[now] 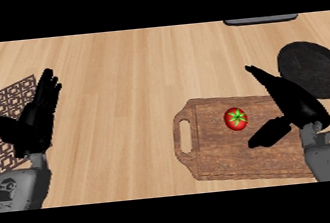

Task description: Pick the tomato from the cutting board and place it in the pan

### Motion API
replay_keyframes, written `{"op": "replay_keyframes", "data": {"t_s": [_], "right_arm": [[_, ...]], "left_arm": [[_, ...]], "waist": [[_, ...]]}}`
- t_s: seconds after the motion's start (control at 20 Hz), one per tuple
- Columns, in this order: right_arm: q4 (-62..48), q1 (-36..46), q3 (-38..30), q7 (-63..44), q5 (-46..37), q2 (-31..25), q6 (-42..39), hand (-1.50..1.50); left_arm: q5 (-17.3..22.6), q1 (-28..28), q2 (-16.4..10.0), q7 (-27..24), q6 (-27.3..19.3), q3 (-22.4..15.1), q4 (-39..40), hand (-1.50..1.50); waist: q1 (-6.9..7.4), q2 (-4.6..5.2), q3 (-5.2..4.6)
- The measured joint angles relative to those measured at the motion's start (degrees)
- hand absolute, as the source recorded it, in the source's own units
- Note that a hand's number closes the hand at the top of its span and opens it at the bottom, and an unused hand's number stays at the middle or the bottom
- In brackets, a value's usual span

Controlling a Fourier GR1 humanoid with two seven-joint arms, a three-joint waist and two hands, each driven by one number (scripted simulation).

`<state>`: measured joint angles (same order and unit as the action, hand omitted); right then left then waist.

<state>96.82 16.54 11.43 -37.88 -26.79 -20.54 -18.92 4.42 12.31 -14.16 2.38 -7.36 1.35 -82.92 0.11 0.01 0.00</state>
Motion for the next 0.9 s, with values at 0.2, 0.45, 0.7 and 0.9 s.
{"op": "replay_keyframes", "data": {"t_s": [0.2,0.45,0.7,0.9], "right_arm": [[-2.13,1.67,1.64,-1.56,-3.28,2.47,-1.31,-1.50],[-5.44,3.13,3.08,-3.54,-6.79,3.02,-4.24,-1.50],[-8.86,3.05,3.59,-3.05,-10.28,4.22,-5.49,-1.50],[-11.26,3.22,2.98,-2.14,-12.13,6.05,-6.11,-1.50]], "left_arm": [[-0.67,0.49,0.17,1.92,0.11,0.49,-1.14,0.00],[-0.52,0.48,0.13,1.50,1.38,1.37,-0.80,0.00],[-1.19,0.29,0.84,2.61,1.36,1.68,-2.36,0.00],[-0.90,0.47,0.61,2.28,2.90,3.06,-1.42,0.00]], "waist": [[0.04,-0.02,-0.01],[0.08,-0.01,-0.02],[0.06,-0.02,-0.01],[0.01,-0.02,-0.01]]}}
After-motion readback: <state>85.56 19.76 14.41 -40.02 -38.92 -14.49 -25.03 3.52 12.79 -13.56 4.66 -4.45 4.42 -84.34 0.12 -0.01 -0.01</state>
